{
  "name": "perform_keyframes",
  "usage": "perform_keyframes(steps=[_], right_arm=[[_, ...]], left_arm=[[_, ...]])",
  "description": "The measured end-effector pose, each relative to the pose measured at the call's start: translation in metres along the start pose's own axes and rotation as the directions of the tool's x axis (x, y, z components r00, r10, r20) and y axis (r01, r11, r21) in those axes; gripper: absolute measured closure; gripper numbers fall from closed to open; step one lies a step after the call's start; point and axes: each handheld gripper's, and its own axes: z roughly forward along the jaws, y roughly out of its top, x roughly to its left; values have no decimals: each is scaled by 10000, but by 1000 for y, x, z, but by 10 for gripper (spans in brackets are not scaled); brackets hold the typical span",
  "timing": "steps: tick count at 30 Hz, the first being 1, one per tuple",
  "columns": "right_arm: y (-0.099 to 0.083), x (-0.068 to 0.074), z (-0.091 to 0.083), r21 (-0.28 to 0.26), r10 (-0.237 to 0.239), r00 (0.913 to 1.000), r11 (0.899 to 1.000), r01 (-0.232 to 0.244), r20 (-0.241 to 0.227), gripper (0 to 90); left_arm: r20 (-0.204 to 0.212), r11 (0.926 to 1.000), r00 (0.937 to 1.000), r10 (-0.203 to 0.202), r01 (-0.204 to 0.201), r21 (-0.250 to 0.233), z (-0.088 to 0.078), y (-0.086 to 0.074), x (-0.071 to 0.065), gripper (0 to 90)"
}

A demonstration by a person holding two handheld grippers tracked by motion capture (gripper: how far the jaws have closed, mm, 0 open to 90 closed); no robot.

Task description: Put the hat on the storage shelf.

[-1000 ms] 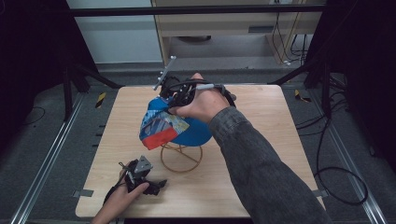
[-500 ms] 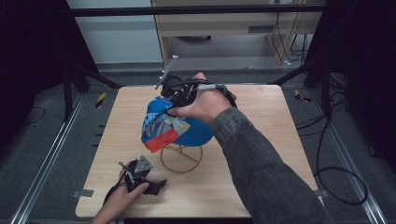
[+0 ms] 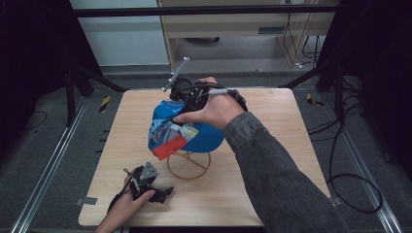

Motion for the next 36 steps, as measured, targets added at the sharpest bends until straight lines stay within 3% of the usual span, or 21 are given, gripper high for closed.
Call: perform_keyframes(steps=[5, 15, 27, 36], right_arm=[[-3, 2, -4, -189, 35, 10000, 9998, -35, 15, 153], [-16, 3, -10, -532, 147, 9999, 9985, -144, 50, 82], [-28, 3, -8, -425, 266, 9996, 9987, -270, -103, 92], [-49, -3, -26, -776, 689, 9976, 9946, -687, 2, 76]], left_arm=[[6, 10000, 10000, 4, -4, 0, 0, 0, 0, 0], [6, 10000, 10000, 5, -5, 0, 0, 0, 0, 0], [-7, 10000, 10000, 11, -11, -3, 0, 0, 0, 0], [-6, 10000, 10000, 12, -12, -4, 0, 0, 0, 0]])
